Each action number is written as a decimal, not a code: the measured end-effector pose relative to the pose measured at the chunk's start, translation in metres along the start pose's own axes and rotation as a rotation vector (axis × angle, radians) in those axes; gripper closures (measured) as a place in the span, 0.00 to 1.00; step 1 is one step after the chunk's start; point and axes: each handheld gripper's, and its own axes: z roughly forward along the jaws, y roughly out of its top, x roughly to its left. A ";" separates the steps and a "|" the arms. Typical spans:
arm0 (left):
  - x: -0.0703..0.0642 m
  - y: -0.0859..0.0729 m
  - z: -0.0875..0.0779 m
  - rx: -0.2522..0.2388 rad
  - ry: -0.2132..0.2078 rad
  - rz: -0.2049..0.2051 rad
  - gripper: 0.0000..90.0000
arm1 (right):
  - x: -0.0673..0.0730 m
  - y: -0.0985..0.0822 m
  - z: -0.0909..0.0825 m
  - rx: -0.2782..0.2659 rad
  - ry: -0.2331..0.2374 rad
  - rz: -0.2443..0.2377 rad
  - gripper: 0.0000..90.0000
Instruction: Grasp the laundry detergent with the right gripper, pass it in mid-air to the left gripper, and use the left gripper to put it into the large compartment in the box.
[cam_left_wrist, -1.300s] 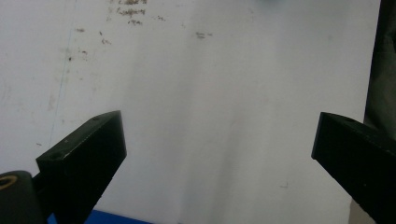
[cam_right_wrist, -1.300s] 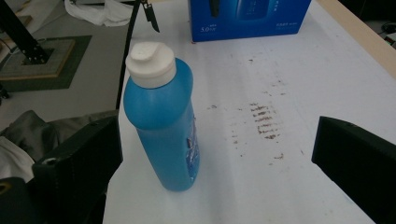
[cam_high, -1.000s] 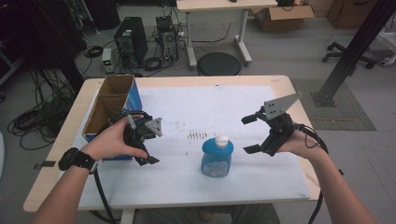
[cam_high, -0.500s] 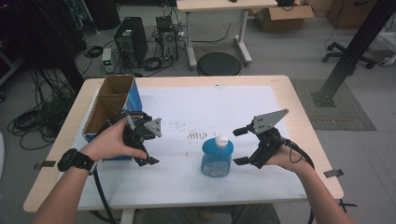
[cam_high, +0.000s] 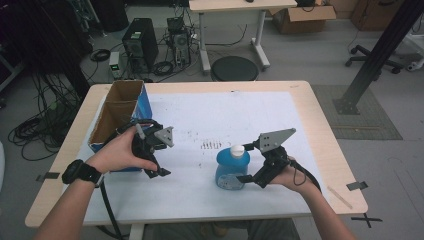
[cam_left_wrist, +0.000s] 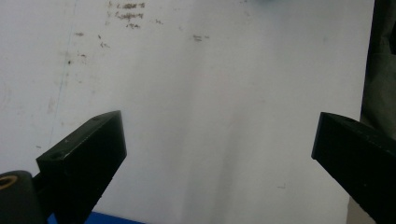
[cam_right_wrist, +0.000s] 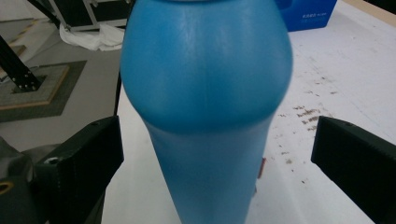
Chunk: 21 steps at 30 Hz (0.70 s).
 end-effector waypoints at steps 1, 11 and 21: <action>0.000 0.000 0.000 -0.001 0.000 -0.002 0.04 | 0.000 0.000 0.002 -0.005 0.000 0.000 0.03; -0.001 -0.004 -0.003 -0.007 -0.002 -0.010 0.04 | 0.002 -0.004 0.017 -0.012 0.005 0.001 0.06; -0.001 -0.002 -0.003 -0.007 0.001 -0.004 0.04 | 0.001 -0.005 0.021 -0.036 0.007 0.005 0.16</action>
